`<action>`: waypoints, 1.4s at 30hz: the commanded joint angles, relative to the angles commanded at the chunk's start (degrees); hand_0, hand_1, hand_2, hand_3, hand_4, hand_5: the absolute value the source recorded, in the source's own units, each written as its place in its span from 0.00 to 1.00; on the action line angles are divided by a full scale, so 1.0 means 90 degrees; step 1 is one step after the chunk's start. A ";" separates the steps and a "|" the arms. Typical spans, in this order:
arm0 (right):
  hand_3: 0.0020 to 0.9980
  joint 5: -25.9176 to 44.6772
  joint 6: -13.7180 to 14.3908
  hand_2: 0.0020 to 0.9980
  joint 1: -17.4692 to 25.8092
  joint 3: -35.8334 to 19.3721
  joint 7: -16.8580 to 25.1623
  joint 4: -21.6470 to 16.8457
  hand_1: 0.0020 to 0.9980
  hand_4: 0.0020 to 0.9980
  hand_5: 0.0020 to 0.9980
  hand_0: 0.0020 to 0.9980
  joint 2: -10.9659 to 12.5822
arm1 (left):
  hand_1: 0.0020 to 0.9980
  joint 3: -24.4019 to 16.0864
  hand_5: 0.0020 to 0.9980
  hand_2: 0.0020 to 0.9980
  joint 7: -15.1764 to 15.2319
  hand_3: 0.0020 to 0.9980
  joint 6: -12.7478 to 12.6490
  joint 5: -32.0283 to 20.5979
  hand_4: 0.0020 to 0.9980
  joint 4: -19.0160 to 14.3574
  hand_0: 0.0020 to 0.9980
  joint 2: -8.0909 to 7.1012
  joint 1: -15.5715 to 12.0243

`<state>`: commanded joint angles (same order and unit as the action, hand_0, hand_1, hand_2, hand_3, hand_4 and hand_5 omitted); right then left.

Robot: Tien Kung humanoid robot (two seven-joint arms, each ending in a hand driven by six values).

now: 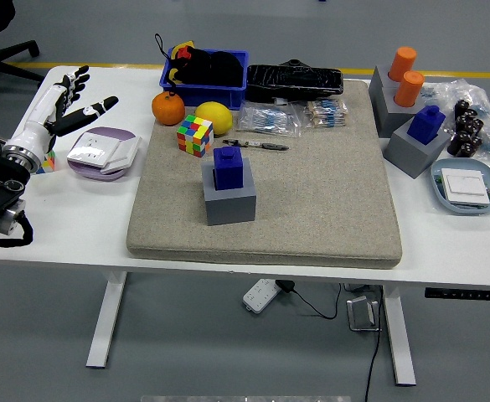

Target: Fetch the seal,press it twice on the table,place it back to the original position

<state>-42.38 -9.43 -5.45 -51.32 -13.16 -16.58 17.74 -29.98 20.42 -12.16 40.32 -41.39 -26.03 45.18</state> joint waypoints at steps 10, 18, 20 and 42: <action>0.74 0.0020 -0.0003 0.74 0.0012 0.0048 -0.0003 -0.0002 0.78 0.80 0.57 0.87 0.0013 | 0.98 0.0038 0.55 0.97 -0.0002 0.98 0.0002 -0.0005 0.98 0.0000 0.96 -0.0012 -0.0006; 0.74 0.0021 -0.0001 0.74 0.0014 0.0043 -0.0007 -0.0004 0.78 0.80 0.57 0.87 0.0030 | 0.98 0.0065 0.55 0.97 -0.0005 0.98 0.0002 -0.0006 0.98 -0.0011 0.96 0.0006 0.0012; 0.74 0.0015 0.0002 0.74 0.0013 0.0026 -0.0006 -0.0008 0.78 0.80 0.57 0.87 0.0034 | 0.98 0.0067 0.55 0.97 -0.0004 0.98 -0.0003 -0.0005 0.98 -0.0013 0.96 0.0012 0.0013; 0.75 -0.0039 0.0006 0.74 0.0032 -0.0098 -0.0004 -0.0004 0.78 0.80 0.57 0.87 0.0032 | 0.98 -0.0033 0.55 0.97 -0.0011 0.98 0.0000 0.0005 0.97 -0.0015 0.95 0.0027 0.0007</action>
<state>-42.73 -9.37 -5.15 -52.20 -13.20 -16.61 18.03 -30.28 20.32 -12.16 40.36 -41.53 -25.79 45.24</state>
